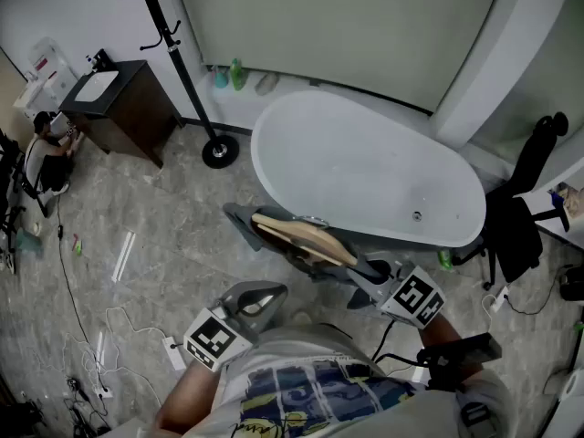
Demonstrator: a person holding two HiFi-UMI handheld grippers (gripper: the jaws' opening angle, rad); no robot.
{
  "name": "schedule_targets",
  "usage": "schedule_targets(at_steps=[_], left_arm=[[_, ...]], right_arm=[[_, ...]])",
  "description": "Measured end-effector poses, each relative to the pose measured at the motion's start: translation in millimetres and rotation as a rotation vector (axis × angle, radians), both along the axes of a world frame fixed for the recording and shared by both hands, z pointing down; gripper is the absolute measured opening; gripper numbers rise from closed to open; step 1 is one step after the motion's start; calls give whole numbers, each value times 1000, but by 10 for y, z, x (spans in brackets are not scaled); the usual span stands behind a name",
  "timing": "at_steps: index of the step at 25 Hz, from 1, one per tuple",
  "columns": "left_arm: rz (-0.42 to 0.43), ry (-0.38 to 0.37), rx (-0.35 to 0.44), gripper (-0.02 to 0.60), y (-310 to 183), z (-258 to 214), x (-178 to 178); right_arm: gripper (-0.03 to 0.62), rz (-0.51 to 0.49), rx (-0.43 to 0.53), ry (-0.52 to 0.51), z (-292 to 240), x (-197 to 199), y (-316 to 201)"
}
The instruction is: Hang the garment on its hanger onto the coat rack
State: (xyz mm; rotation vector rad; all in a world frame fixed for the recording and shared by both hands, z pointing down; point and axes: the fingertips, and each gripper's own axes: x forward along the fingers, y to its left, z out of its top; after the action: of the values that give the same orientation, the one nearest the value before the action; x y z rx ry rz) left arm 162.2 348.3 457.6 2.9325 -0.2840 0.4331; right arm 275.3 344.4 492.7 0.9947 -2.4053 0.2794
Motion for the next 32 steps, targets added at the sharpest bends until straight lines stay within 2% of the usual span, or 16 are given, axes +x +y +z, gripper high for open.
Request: schedule_targets(at_steps=[7, 10, 16, 22, 27, 32], left_arm=[[-46, 4, -11, 3, 25, -25, -106], [-67, 6, -26, 3, -192, 23, -196], [-102, 45, -5, 3, -829, 47, -511], [-110, 93, -10, 3, -1695, -90, -959], [-150, 80, 30, 3, -2474, -189, -1557], [-196, 51, 64, 3, -2997, -194, -2043]], right_arm=[[14, -7, 7, 7, -35, 16, -147], [14, -38, -15, 10, -46, -63, -408], [14, -86, -15, 8, -142, -384, -1063], [14, -122, -20, 12, -382, -843, -2038], [14, -160, 4, -7, -654, -1319, -3065], [14, -177, 59, -28, -922, -1699, -4021]])
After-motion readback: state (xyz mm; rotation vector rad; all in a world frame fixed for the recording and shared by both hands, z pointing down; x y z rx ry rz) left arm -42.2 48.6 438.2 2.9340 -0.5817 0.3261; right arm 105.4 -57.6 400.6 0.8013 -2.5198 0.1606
